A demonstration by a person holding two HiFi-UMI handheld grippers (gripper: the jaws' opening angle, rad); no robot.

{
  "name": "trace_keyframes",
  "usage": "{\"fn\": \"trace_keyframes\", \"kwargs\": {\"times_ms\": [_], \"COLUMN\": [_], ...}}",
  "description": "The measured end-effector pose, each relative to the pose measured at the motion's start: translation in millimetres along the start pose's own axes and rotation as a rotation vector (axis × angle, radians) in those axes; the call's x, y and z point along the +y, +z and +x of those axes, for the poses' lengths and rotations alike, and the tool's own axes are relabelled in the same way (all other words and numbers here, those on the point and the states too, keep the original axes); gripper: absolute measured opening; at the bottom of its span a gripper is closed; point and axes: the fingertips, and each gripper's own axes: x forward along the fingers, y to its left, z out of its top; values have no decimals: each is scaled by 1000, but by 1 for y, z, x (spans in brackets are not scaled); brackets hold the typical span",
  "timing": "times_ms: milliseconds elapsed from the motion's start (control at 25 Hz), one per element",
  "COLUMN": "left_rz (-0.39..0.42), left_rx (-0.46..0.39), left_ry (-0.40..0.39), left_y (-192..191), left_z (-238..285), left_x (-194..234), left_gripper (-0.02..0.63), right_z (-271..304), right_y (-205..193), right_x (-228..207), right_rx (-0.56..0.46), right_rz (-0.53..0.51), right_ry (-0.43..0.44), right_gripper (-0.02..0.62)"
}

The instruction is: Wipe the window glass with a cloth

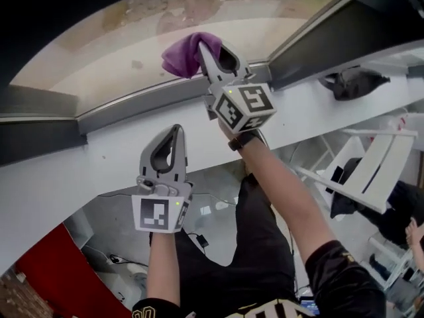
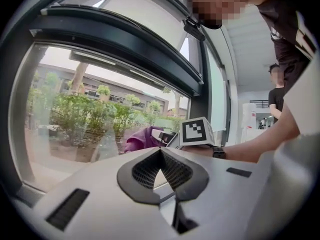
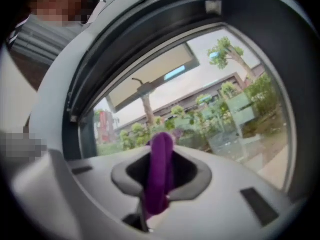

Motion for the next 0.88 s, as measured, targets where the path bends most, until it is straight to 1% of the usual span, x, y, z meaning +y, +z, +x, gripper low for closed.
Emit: {"fn": "trace_keyframes", "kwargs": {"times_ms": [80,160,200,240,280,320,400,520,600,640,720,800,880], "left_rz": [5,0,-5,-10,-11,-8,-1,-28,-24,-20,-18,-13,-8], "left_rx": [-8,-18,-22,-26,-27,-27,-21,-8,-13,-19,-18,16,40], "left_ry": [-40,-66,-76,-85,-93,-99,-101,-72,-35,-8,73,167,222], "left_y": [1,2,1,1,0,-2,-5,-5,-2,-1,0,-2,-4], "left_z": [24,41,47,53,57,60,60,44,22,8,-23,-56,-89], "left_x": [-30,-53,-63,-71,-78,-84,-90,-79,-55,-39,-1,39,77], "left_gripper": [15,15,15,15,15,15,15,15,15,15,15,15,15], "right_z": [-26,-56,-70,-79,-85,-87,-85,-78,-62,-50,-20,10,33], "right_y": [12,22,27,31,35,38,39,26,9,-2,-30,-59,-85], "right_x": [-62,-128,-157,-179,-193,-199,-192,-160,-118,-89,-16,59,125], "right_rx": [-10,-30,-41,-48,-50,-46,-32,-12,16,38,97,145,168], "right_rz": [37,101,126,135,128,112,85,103,101,90,57,34,33], "right_ry": [-119,-260,-323,-368,-389,-389,-362,-326,-268,-220,-86,57,149], "right_gripper": [75,75,75,75,74,75,74,75,75,75,75,75,75]}}
